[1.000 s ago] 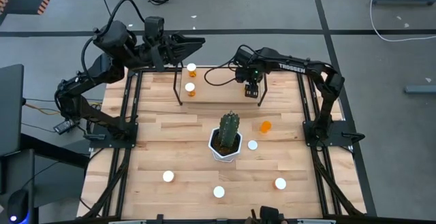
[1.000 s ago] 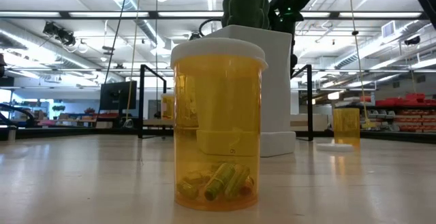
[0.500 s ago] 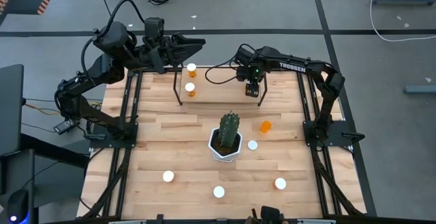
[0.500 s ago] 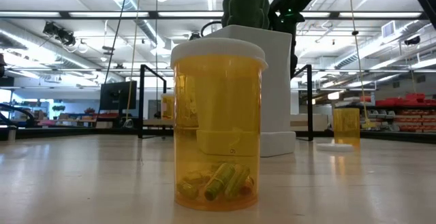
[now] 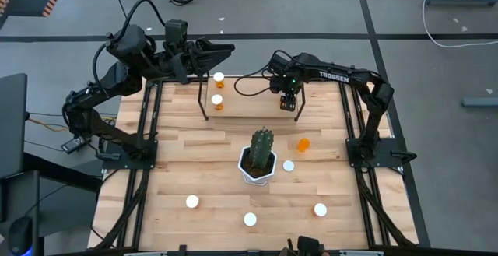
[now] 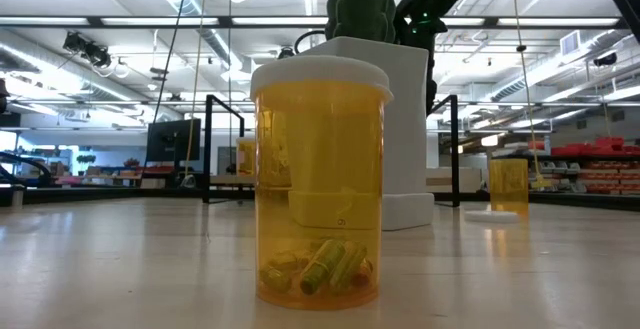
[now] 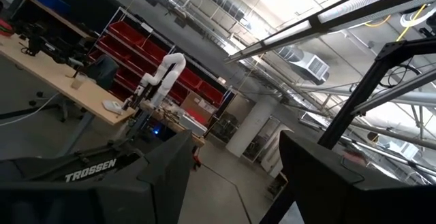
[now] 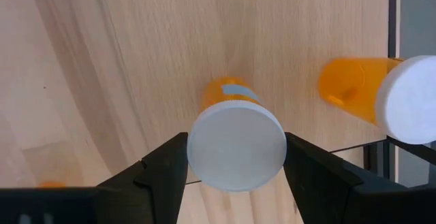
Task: Pick and place medicine bottles onto shelf by color
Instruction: Put the orange medicine bottle on the shelf
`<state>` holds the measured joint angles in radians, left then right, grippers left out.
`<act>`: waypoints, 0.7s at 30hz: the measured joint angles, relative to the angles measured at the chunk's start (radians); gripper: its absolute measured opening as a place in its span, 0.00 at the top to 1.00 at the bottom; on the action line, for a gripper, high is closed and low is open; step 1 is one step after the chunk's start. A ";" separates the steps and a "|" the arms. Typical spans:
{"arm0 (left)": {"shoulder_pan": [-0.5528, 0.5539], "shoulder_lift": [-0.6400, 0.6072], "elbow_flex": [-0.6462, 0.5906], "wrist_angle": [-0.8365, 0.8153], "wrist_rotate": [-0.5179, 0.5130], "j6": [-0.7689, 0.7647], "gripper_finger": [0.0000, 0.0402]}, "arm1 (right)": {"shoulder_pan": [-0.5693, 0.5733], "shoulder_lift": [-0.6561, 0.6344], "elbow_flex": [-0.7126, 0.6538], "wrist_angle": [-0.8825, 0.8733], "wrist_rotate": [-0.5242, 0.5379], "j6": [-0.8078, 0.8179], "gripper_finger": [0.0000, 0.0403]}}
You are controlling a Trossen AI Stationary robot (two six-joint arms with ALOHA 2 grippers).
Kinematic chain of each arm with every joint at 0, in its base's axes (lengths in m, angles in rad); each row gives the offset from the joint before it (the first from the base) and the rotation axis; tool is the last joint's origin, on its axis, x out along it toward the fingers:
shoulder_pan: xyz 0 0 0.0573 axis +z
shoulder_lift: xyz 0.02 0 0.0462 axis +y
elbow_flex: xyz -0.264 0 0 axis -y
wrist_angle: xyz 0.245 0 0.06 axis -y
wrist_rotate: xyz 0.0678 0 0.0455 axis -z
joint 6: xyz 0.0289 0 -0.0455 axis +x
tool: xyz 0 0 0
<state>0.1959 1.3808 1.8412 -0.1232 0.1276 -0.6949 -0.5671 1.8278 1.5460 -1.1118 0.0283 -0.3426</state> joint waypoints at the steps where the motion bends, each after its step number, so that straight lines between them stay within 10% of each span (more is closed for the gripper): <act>1: -0.001 0.000 0.000 0.000 0.000 0.000 0.43 | 0.000 0.000 0.000 0.000 -0.003 0.004 0.43; 21: -0.050 0.000 0.000 0.000 0.000 0.026 0.43 | 0.001 0.000 0.000 -0.009 -0.011 0.038 0.34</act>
<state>0.1460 1.3808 1.8412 -0.1234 0.1280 -0.6685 -0.5665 1.8278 1.5461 -1.1206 0.0174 -0.3045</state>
